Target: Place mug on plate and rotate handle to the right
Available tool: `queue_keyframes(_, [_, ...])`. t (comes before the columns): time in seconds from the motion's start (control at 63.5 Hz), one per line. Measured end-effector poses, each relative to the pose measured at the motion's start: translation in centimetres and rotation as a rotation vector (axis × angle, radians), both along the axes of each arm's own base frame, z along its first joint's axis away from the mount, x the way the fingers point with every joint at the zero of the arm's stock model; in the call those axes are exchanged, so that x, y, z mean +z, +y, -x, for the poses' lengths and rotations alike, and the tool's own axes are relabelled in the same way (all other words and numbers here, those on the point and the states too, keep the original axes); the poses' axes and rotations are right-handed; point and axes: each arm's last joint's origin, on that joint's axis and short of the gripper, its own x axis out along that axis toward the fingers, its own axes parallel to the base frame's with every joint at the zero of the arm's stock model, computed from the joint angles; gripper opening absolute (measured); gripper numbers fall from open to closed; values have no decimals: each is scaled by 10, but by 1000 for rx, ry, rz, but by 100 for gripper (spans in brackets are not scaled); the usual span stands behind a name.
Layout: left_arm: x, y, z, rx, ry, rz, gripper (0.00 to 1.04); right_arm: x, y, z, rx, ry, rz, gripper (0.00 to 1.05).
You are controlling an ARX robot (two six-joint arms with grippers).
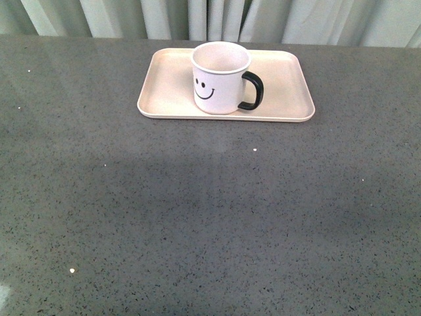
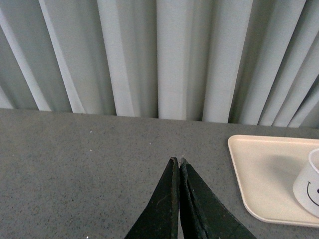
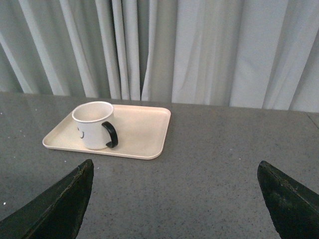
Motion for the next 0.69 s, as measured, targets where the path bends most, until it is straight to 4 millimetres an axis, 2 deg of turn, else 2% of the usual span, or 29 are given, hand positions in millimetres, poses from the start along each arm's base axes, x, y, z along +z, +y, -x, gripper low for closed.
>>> queue_keyframes(0.158, [-5,10,20,5,0,1,1,0,0,0,0,0,0,96])
queue_keyframes(0.52, [-22,10,56,3,13,0,1,0,0,0,0,0,0,96])
queue_keyframes(0.693, [-20,10,70,3,5,0,1,0,0,0,0,0,0,96])
